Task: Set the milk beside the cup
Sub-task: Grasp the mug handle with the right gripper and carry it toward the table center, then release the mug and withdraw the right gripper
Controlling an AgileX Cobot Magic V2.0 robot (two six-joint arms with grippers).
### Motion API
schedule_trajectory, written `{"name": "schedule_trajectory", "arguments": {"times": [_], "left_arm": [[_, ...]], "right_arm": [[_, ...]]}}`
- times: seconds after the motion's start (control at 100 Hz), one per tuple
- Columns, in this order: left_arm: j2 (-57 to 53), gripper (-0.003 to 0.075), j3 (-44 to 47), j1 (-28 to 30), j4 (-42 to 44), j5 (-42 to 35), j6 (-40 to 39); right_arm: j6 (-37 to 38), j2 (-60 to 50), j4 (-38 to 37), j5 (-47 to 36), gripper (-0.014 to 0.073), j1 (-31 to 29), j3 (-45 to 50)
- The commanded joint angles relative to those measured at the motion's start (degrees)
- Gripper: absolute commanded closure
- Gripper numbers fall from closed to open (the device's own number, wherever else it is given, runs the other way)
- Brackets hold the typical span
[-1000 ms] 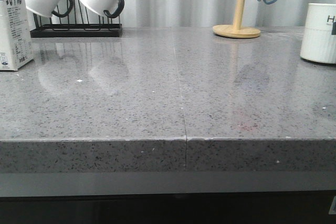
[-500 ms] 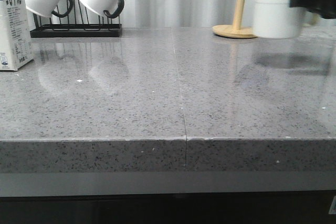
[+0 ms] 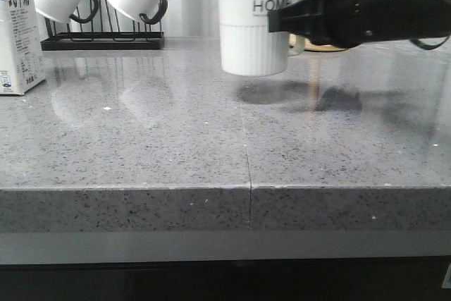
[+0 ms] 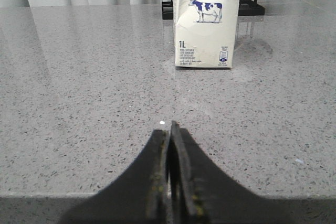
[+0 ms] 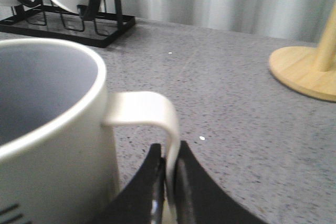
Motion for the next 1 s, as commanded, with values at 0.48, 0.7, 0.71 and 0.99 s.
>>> {"name": "schedule_trajectory", "arguments": {"times": [0.48, 0.7, 0.71, 0.99], "left_arm": [[-1.89, 0.0741, 2.41, -0.23, -0.05, -4.51, -0.43], [-1.89, 0.0741, 2.41, -0.23, -0.05, -4.51, -0.43], [-1.89, 0.0741, 2.41, -0.23, -0.05, -4.51, -0.43], [-1.89, 0.0741, 2.41, -0.23, -0.05, -4.51, -0.43]], "right_arm": [[4.0, 4.41, 0.15, -5.04, 0.0643, 0.18, -5.48], [4.0, 4.41, 0.15, -5.17, 0.0358, 0.18, -5.38], [4.0, 4.41, 0.15, -5.17, 0.0351, 0.18, -5.38], [3.95, 2.86, 0.15, -5.34, 0.0316, 0.18, -3.12]]}}
